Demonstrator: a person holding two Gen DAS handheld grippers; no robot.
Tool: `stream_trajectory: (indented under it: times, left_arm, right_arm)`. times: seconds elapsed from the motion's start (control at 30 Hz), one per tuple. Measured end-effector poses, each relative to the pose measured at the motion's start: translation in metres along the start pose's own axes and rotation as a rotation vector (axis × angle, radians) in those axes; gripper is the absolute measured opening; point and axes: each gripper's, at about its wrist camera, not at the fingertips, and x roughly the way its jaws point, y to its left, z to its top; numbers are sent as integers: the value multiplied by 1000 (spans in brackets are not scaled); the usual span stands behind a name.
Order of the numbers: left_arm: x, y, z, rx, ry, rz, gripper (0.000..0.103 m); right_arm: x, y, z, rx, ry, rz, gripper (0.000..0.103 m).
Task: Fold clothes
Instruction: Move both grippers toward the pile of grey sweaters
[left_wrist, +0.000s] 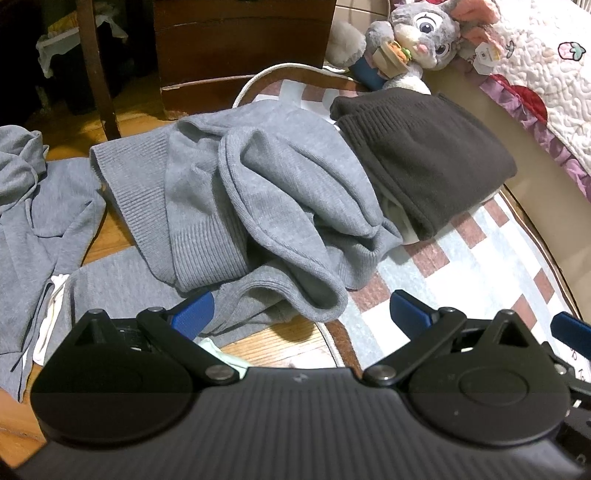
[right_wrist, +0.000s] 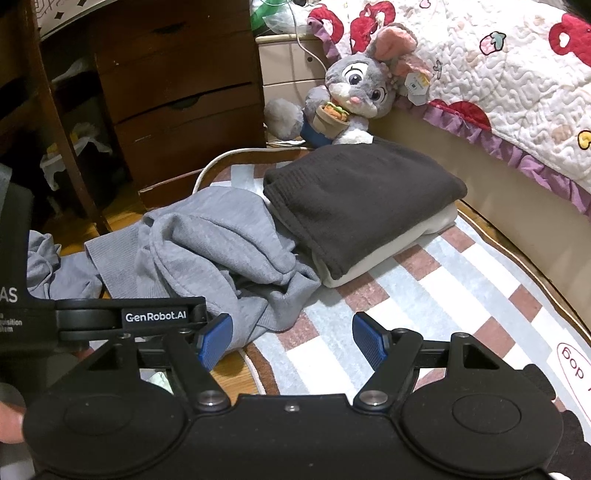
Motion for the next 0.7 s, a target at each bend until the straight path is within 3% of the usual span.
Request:
stream_trajectory:
  times: [0.43,0.53,0.7]
  left_arm:
    - [2,4,0,-13,3,1,103]
    - [1,7,1,-23,-2,6,103]
    - [4,21,3,-89,-28,-11,103]
  right_arm:
    - [3,1,-4,4,13,8,76]
    - [7,-8,-3,75,24,74,76]
    - [32,-37,-2,274,94,260,77]
